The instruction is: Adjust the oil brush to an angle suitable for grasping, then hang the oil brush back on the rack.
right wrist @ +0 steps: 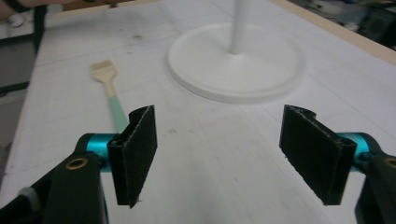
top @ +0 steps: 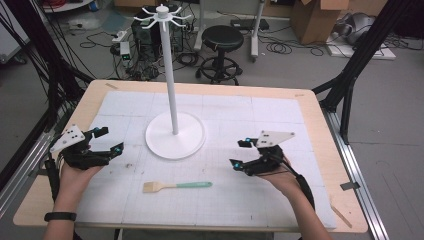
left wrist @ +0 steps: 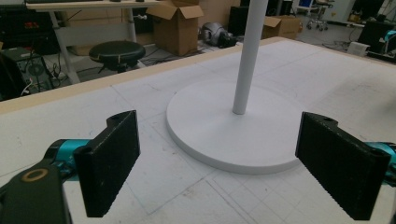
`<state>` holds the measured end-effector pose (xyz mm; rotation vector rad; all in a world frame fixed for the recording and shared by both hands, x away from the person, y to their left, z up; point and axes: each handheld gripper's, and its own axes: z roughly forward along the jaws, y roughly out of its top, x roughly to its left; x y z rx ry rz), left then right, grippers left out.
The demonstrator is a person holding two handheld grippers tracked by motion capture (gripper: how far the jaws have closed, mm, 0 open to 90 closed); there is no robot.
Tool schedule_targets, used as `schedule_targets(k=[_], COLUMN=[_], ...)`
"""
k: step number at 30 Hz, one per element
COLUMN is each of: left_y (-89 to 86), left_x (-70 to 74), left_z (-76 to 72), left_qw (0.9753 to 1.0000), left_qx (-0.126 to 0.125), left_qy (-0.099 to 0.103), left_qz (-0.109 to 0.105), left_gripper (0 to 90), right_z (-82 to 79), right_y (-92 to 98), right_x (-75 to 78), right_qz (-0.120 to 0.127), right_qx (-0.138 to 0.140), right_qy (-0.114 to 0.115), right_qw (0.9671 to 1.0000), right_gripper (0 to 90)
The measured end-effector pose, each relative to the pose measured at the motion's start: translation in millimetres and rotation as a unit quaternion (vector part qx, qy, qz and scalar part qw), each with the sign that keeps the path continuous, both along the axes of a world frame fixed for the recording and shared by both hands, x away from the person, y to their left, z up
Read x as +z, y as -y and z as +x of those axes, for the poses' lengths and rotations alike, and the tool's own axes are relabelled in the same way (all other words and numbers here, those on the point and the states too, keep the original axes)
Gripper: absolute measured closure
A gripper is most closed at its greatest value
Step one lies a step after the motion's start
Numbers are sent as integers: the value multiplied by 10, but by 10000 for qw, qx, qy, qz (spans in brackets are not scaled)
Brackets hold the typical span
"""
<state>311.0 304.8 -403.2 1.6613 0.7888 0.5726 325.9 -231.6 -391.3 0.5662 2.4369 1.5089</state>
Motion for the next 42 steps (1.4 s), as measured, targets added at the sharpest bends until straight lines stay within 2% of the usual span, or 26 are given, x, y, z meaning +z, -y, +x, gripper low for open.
schedule_targets(k=[1, 2, 3, 6, 8, 9, 11, 15, 16, 17, 18, 19, 20, 21, 22, 23, 27, 33, 40, 42], left_y=[2, 2, 8, 17, 20, 26, 29, 29, 29, 23, 23, 18, 18, 12, 12, 11, 19, 22, 11, 37], left_x=[-2, -2, -7, -12, -16, -22, -26, -30, -30, -27, -27, -24, -24, -23, -23, -25, -23, -7, 21, 54], left_z=[3, 3, 8, 23, 29, 42, 56, 65, 65, 66, 66, 62, 62, 61, 61, 63, 58, 44, 44, 40], left_qw=[10000, 10000, 10000, 10000, 10000, 10000, 10000, 9999, 9999, 9999, 9999, 9998, 9998, 9997, 9997, 9997, 9997, 9996, 9993, 9994], left_qx=[-1, -1, -18, -19, -35, -19, -28, 13, 13, 36, 36, 54, 54, 79, 79, 76, 74, 33, 57, -68], left_qy=[6, 6, 0, 29, 33, 37, 61, 85, 85, 118, 118, 148, 148, 163, 163, 149, 151, 201, 201, 192], left_qz=[8, 8, 7, -11, -27, -38, -62, -100, -100, -107, -107, -135, -135, -149, -149, -148, -156, -197, -299, -296], left_gripper=[144, 144, 144, 144, 144, 144, 144, 144, 144, 144, 144, 144, 144, 144, 144, 144, 144, 144, 115, 107], right_z=[-15, -15, -35, -70, -79, -98, -112, -137, -137, -151, -151, -158, -158, -164, -164, -167, -162, -163, -157, -150], right_y=[92, 92, 296, 512, 587, 711, 814, 986, 986, 1057, 1057, 1123, 1123, 1178, 1178, 1227, 1256, 1214, 1226, 1228], right_x=[-16, -16, -61, -121, -147, -191, -227, -275, -275, -293, -293, -309, -309, -326, -326, -349, -381, -383, -385, -390], right_qz=[69, 69, 158, 278, 304, 339, 364, 475, 475, 568, 568, 634, 634, 717, 717, 747, 750, 700, 733, 736], right_qx=[-110, -110, -373, -720, -811, -1010, -1234, -1578, -1578, -1787, -1787, -1953, -1953, -2116, -2116, -2255, -2319, -2244, -2255, -2266], right_qy=[-43, -43, -24, -39, -19, -50, -57, 7, 7, 17, 17, 34, 34, 42, 42, 30, -23, 43, -2, -18], right_qw=[9999, 9999, 9992, 9970, 9962, 9943, 9917, 9863, 9863, 9823, 9823, 9787, 9787, 9747, 9747, 9714, 9698, 9720, 9715, 9712], right_gripper=[255, 255, 245, 234, 234, 225, 212, 189, 189, 181, 181, 175, 175, 174, 174, 174, 173, 169, 170, 169])
